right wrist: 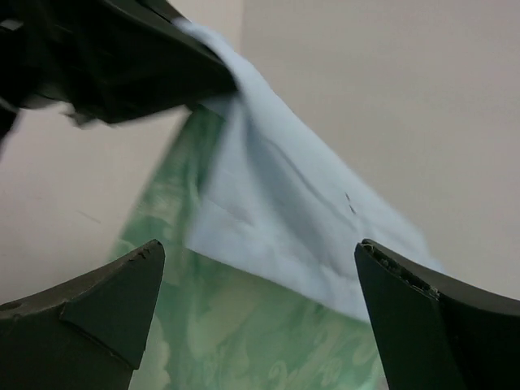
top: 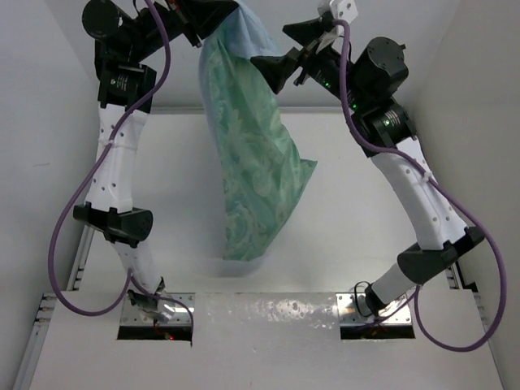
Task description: Put the pillow into the pillowcase
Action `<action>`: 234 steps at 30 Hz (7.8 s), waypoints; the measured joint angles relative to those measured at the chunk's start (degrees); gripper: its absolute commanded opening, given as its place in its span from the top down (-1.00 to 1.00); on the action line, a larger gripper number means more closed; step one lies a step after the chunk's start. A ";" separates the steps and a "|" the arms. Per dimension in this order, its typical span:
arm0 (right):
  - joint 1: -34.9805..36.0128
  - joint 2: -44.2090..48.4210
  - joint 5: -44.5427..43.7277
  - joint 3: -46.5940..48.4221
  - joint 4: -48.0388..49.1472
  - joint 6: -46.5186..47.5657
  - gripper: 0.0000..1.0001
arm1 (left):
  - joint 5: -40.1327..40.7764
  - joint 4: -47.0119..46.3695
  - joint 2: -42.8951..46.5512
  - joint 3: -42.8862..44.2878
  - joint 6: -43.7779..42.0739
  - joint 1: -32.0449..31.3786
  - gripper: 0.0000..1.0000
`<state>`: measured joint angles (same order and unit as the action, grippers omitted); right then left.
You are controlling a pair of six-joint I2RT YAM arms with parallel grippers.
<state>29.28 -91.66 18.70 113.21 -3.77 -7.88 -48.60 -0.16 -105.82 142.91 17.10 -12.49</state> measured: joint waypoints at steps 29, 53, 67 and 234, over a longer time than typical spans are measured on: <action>0.66 -25.88 -36.70 16.61 15.82 -4.63 1.00 | -1.11 11.37 -1.33 -0.79 -10.32 -0.72 -0.99; -1.99 -14.12 -42.14 -1.55 13.00 0.11 1.00 | 5.40 40.79 -0.94 -47.06 -46.58 -17.40 0.68; -2.93 -13.75 -42.27 -3.21 13.40 2.93 1.00 | -4.50 31.63 -3.43 -48.78 -34.34 -10.69 -0.22; -1.88 -0.11 -33.31 -83.65 39.47 -38.84 1.00 | 8.44 57.44 -8.83 -32.13 -47.21 -15.78 -0.99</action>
<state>27.40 -91.77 -14.61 29.56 35.70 -46.72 -40.16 57.28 -114.65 110.78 -30.11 -28.27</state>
